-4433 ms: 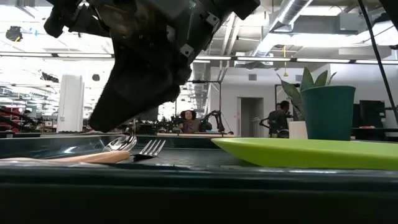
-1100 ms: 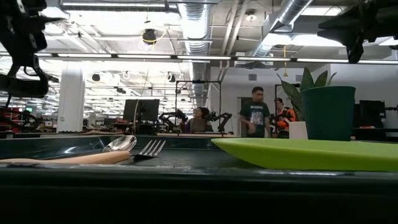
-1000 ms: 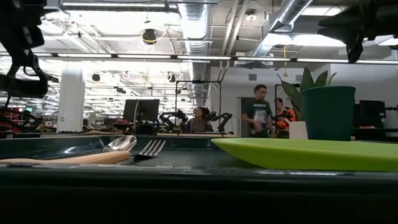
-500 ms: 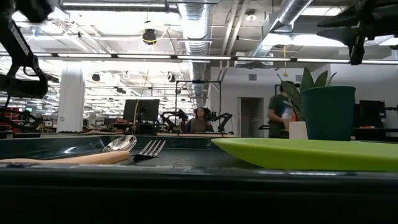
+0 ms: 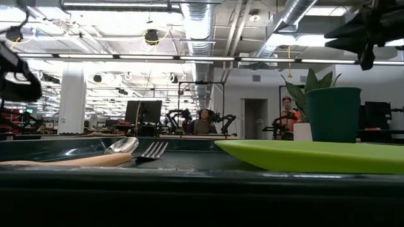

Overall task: Pick and place plate/cup/fork/spoon on tray
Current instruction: Return to Home Position

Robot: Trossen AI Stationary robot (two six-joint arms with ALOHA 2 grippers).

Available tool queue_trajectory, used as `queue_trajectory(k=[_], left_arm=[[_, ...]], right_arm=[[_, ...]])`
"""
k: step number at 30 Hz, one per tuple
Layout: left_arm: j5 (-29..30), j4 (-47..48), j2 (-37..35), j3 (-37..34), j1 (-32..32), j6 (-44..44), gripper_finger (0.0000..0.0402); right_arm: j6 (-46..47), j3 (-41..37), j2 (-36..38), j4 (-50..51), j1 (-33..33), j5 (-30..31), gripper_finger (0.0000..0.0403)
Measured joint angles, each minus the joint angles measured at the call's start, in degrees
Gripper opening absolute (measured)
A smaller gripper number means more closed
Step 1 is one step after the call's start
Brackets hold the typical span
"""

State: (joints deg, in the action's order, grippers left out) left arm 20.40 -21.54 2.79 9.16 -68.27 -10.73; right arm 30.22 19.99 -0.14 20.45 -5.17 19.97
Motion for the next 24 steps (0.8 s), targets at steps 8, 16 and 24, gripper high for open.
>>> queue_trajectory(k=[8, 16, 24], left_arm=[[-9.6, -9.2, -2.6, -8.4, 5.7, 8.2, 0.0169], [-24.0, -8.5, -2.6, -8.4, 10.3, 2.1, 0.0169], [-21.3, -7.8, -2.6, -8.5, 14.6, 3.8, 0.0169]], right_arm=[[-2.1, 3.3, 0.1, 0.6, -6.8, -3.6, 0.0114], [-4.6, -8.5, -0.1, -22.3, -8.7, -29.1, 0.0114], [-4.7, -19.5, -0.7, -30.6, -7.6, -25.8, 0.0114]])
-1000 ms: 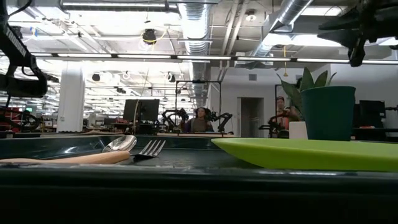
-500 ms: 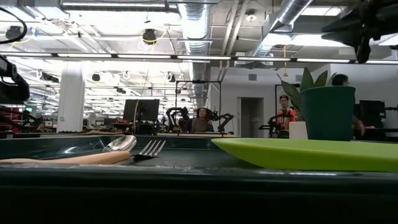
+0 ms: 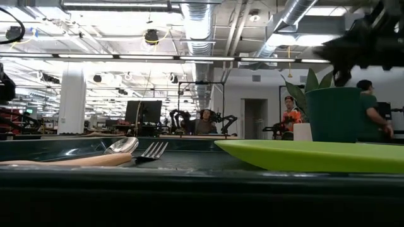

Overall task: Pick and place plate/cup/fork/spoon on tray
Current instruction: Return to Home Position

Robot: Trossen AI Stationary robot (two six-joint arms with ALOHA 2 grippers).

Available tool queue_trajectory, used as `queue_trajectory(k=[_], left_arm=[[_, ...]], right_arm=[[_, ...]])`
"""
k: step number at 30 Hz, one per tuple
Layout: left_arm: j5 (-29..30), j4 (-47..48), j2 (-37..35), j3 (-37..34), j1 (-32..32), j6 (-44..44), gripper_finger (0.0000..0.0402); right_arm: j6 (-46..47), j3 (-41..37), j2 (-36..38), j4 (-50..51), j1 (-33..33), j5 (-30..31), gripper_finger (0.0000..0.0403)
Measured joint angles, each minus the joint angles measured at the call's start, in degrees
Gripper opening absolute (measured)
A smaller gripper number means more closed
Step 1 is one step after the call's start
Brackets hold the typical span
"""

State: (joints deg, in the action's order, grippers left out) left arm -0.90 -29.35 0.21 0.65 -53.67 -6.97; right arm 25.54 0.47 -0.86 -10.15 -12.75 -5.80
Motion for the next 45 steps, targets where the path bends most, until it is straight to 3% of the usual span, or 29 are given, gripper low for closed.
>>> queue_trajectory(k=[4, 16, 21, 27, 33, 45], left_arm=[[-0.8, 3.9, 0.0, -0.1, 2.8, 0.6, 0.0169], [0.0, 2.0, 0.0, -0.2, 17.2, 1.0, 0.0169], [-3.8, 3.8, 0.0, -0.2, 26.0, 6.1, 0.0169], [-10.3, 5.4, 0.0, -0.2, 33.6, 10.4, 0.0169], [-11.7, 9.1, 0.0, -0.3, 37.1, 8.9, 0.0169], [-11.9, 15.5, 0.0, -0.3, 43.2, 8.7, 0.0169]], right_arm=[[-0.4, 0.0, 0.8, 4.1, 1.4, 1.9, 0.0114], [-1.9, -0.1, 0.7, -1.8, 10.9, 4.3, 0.0114], [-4.7, -0.1, 0.7, -2.3, 15.6, 10.7, 0.0114], [-10.7, -0.1, 0.7, 0.8, 18.8, 10.4, 0.0114], [-15.9, -0.2, 0.7, 6.6, 19.5, 11.6, 0.0114], [-16.6, -0.2, 0.7, 7.2, 16.9, 13.4, 0.0114]])
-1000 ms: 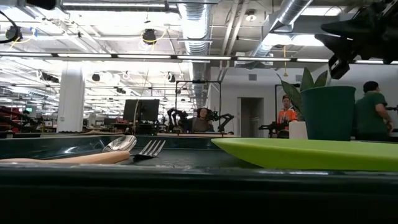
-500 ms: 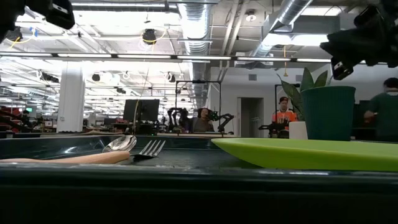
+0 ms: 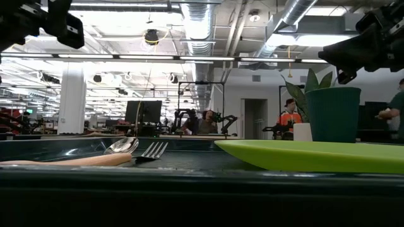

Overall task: Pick and place plate/cup/fork/spoon on tray
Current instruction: Return to Home Position

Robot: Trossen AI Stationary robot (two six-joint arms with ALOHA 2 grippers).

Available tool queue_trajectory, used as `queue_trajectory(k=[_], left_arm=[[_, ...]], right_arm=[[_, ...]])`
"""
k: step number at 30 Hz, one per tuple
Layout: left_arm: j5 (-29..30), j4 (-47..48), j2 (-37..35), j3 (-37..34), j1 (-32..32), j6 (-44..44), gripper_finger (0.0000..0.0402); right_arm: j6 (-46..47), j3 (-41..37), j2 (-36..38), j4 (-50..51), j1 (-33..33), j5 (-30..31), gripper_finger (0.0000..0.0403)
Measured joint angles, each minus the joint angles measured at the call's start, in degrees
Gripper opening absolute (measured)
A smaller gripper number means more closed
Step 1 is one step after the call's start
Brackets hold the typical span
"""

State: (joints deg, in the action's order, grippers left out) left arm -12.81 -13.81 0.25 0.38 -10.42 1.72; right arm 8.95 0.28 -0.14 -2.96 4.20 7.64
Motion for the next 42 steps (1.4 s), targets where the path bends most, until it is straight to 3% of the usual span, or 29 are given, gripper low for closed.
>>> queue_trajectory(k=[9, 24, 37, 42], left_arm=[[0.7, 2.0, 0.0, 0.0, 2.2, 2.0, 0.0169], [19.5, 2.0, 0.0, 0.0, 2.2, 5.2, 0.0169], [20.3, 11.4, 0.0, 0.0, 2.2, 5.2, 0.0169], [19.5, 11.0, 0.2, 0.0, 2.2, 5.2, 0.0169]], right_arm=[[1.6, 0.0, 0.0, -0.5, -1.0, 0.1, 0.0114], [1.7, 0.0, 0.0, -0.3, -1.0, 0.0, 0.0114], [1.6, 0.0, 0.0, -0.2, -1.0, 0.0, 0.0114], [1.6, 0.0, 0.0, -0.2, -1.0, 0.0, 0.0114]])
